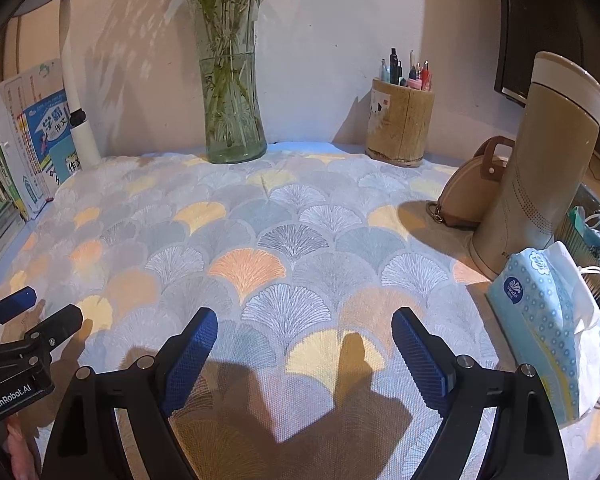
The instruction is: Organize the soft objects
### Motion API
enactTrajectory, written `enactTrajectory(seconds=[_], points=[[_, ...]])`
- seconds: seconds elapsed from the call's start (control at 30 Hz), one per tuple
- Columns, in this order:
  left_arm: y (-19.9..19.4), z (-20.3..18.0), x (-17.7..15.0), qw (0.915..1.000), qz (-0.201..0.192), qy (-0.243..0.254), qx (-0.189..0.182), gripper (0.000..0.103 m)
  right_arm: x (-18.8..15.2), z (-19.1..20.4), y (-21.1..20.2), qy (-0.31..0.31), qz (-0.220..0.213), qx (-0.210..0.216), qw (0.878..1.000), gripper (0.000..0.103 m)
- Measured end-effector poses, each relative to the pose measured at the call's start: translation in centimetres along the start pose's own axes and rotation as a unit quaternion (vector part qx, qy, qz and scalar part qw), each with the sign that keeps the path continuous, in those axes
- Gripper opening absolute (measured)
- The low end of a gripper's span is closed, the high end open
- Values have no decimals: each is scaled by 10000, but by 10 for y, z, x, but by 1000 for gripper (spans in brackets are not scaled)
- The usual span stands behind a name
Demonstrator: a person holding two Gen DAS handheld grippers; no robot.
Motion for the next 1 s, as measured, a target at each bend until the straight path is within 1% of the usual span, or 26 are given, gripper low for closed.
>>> enactTrajectory(seconds=[0.37,0.43,0.5,0.57,0.67,0.7,0.73,0.77,0.8,0.83,0.87,0.93,0.97,1.0], points=[[5,0,-3,9998,159,26,109,85,0,0,1,-23,47,-18,10000,88],[7,1,-4,9996,205,32,173,85,0,-1,2,-33,55,-24,10000,88],[11,4,-6,9988,300,44,393,85,0,-1,2,-23,70,-53,10000,90],[16,4,-9,9974,458,74,560,85,-1,-5,5,22,151,-144,9998,94],[18,5,-10,9971,525,69,552,85,-3,-8,9,80,265,-146,9995,94],[19,6,-11,9970,541,55,557,88,-4,-9,10,97,322,-157,9993,94],[20,7,-11,9967,576,30,578,95,-5,-9,11,104,360,-140,9992,94],[22,10,-12,9960,642,-26,617,100,-6,-9,14,113,443,-96,9989,94],[26,14,-12,9951,761,-122,616,103,-7,-9,15,116,501,-76,9986,94],[29,16,-14,9949,850,-249,481,103,-9,-9,18,123,604,-53,9981,94],[29,19,-13,9949,849,-365,391,103,-12,-8,23,124,748,-20,9971,94],[30,19,-13,9951,827,-328,420,103,-17,-7,33,117,1065,62,9942,96],[29,18,-13,9952,810,-311,449,103,-17,-8,33,137,1058,55,9943,103],[29,18,-13,9953,804,-324,437,103,-17,-9,33,177,1087,72,9939,103]])
Point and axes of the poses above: each gripper's, at about its wrist camera, not at the fingertips, and y roughly the way its jaws point, z to its left, x to its top, the point moved 8 cm from there along y, roughly the way its jaws point, and after that the axes turned 8 degrees about x, right-handed, at the moved point
